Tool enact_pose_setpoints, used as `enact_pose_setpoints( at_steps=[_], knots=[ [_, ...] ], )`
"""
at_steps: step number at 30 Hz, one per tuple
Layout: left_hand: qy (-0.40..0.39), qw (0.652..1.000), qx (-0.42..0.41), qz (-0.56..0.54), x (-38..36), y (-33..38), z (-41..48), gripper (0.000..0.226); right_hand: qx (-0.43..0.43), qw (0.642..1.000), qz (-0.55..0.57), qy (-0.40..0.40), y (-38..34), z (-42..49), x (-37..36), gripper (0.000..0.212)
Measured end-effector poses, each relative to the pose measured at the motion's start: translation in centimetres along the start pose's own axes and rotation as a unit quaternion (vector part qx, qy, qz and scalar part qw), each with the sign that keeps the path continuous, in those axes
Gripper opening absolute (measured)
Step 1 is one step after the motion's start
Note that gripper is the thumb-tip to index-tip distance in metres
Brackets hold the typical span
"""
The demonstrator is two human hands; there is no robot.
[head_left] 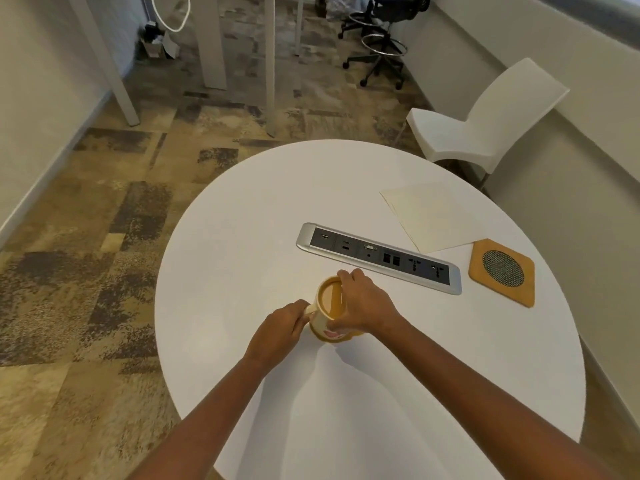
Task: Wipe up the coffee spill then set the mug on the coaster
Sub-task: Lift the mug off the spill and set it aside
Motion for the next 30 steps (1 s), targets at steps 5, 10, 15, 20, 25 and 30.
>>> enact_pose_setpoints(
  at_steps=[5, 10, 15, 20, 25, 30],
  knots=[
    [0.026, 0.999, 0.004, -0.038, 0.3, -0.2, 0.0, 0.02, 0.004, 1.0, 0.002, -0.001, -0.2, 0.3, 0.3, 0.092],
    [0.042, 0.997, 0.019, -0.063, 0.6, -0.3, 0.1, 0.021, 0.002, 1.0, 0.008, 0.003, -0.3, 0.4, 0.4, 0.092],
    [0.058, 0.996, 0.013, -0.065, 1.7, -0.2, 0.4, 0.021, 0.003, 1.0, 0.005, 0.012, -0.9, 0.7, 1.3, 0.09],
    [0.093, 0.993, 0.003, -0.068, 4.0, -0.6, 1.1, 0.019, 0.017, 0.999, -0.007, 0.034, -2.6, 1.4, 3.1, 0.091],
    [0.12, 0.991, 0.003, -0.055, 6.3, -1.8, 1.8, 0.02, 0.029, 0.998, -0.013, 0.045, -4.9, 2.7, 4.4, 0.088],
    [0.136, 0.99, 0.017, -0.045, 8.1, -3.9, 2.0, 0.018, 0.049, 0.998, -0.023, 0.042, -7.7, 4.0, 4.7, 0.09]
  ],
)
Point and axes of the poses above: each hand's wrist, its own z-axis towards the middle knuckle, its own x-axis out of the back of the hand, y = z × x, the point moved 10 cm from there along z, towards the middle knuckle, and after that the axes turned 11 degrees about -x, right-handed, at the moved point
